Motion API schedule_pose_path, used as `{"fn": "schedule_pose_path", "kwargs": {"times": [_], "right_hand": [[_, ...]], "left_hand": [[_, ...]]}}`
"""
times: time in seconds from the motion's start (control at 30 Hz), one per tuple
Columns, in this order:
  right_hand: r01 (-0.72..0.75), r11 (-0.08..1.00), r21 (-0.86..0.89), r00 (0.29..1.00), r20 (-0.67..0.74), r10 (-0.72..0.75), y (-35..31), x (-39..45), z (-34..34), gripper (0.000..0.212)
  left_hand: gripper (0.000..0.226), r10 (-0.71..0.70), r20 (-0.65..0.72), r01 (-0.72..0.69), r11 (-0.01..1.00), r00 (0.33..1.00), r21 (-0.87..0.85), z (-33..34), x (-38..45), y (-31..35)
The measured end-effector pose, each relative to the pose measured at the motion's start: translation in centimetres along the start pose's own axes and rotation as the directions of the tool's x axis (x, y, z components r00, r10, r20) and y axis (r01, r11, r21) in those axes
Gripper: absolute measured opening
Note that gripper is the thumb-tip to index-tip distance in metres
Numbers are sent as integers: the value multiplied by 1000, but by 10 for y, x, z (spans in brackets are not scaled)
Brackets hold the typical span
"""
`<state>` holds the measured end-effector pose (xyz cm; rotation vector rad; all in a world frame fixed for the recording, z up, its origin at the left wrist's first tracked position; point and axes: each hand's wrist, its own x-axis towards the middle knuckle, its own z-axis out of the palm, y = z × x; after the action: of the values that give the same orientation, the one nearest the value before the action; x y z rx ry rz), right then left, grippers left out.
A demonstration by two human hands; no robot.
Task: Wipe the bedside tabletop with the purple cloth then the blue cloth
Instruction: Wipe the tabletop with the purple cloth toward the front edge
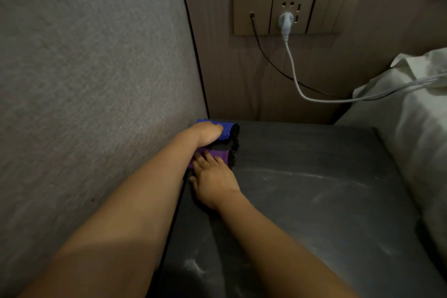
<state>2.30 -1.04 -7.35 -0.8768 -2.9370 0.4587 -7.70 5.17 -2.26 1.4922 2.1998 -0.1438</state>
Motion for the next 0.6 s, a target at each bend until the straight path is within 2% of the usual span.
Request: {"fn": "schedule_pose_path", "kwargs": {"times": [0.17,0.3,0.5,0.6], "right_hand": [[16,996,85,999,-36,-13,-15,2,9,50],[16,990,143,995,-102,-1,-7,-7,7,46],[-45,993,112,994,-92,55,28,-40,-1,46],[-120,987,107,987,-95,130,56,-61,-11,46]], "left_hand": [[44,-24,-40,22,999,999,-42,8,-8,3],[47,11,3,-11,1000,1000,-16,20,-14,1],[48,55,-30,-58,993,998,-107,30,-17,-4],[52,95,-140,-117,981,986,-153,42,-21,-10]]}}
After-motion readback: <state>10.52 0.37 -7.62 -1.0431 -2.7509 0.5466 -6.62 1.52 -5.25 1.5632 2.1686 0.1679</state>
